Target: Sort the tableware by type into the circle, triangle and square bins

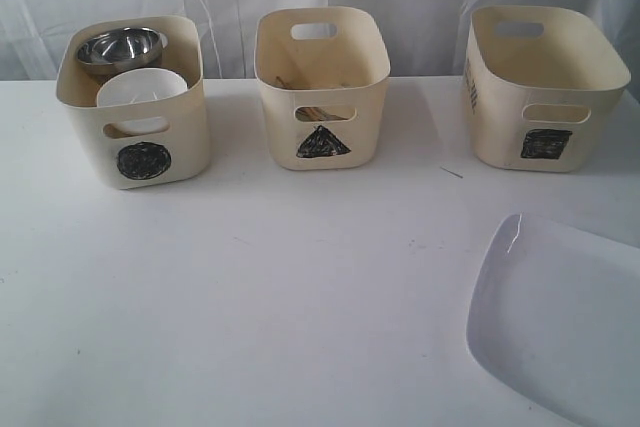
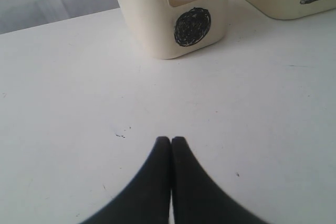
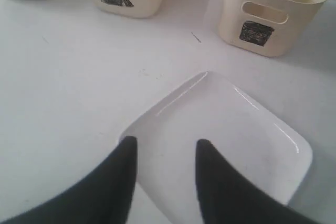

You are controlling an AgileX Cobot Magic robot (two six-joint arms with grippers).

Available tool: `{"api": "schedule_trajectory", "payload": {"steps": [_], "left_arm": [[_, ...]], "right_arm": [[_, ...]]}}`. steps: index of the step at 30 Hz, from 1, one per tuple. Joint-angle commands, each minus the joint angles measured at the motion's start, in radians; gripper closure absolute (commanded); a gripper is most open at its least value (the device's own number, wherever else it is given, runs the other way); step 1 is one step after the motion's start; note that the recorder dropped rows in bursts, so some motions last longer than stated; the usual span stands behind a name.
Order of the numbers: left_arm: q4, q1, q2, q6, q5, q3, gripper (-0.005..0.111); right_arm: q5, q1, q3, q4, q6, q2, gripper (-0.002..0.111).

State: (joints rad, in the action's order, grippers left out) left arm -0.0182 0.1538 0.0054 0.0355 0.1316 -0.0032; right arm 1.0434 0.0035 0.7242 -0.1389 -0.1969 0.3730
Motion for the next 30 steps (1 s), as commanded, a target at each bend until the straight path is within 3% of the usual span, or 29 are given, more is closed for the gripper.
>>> {"api": "schedule_trajectory", "payload": {"steps": [1, 9, 21, 25, 30], "left_arm": [[0.002, -0.002, -0.005, -0.001, 0.004, 0.003, 0.107], [0.002, -0.002, -0.005, -0.001, 0.004, 0.003, 0.107], [0.002, -0.002, -0.005, -0.001, 0.004, 0.003, 0.107], [0.002, -0.002, -0.005, -0.001, 0.004, 0.003, 0.107], [0.002, -0.002, -0.005, -0.001, 0.004, 0.003, 0.107]], "right_arm": [[-0.001, 0.028, 0.007, 0.087, -0.044, 0.088, 0.055], [0.009, 0.142, 0.007, 0.284, 0.062, 0.349, 0.055], [0.009, 0.640, 0.025, 0.502, 0.464, 0.746, 0.055], [0.009, 0.770, 0.025, 0.548, 0.603, 0.842, 0.055], [0.005, 0.850, 0.025, 0.602, 0.699, 0.941, 0.055]]}}
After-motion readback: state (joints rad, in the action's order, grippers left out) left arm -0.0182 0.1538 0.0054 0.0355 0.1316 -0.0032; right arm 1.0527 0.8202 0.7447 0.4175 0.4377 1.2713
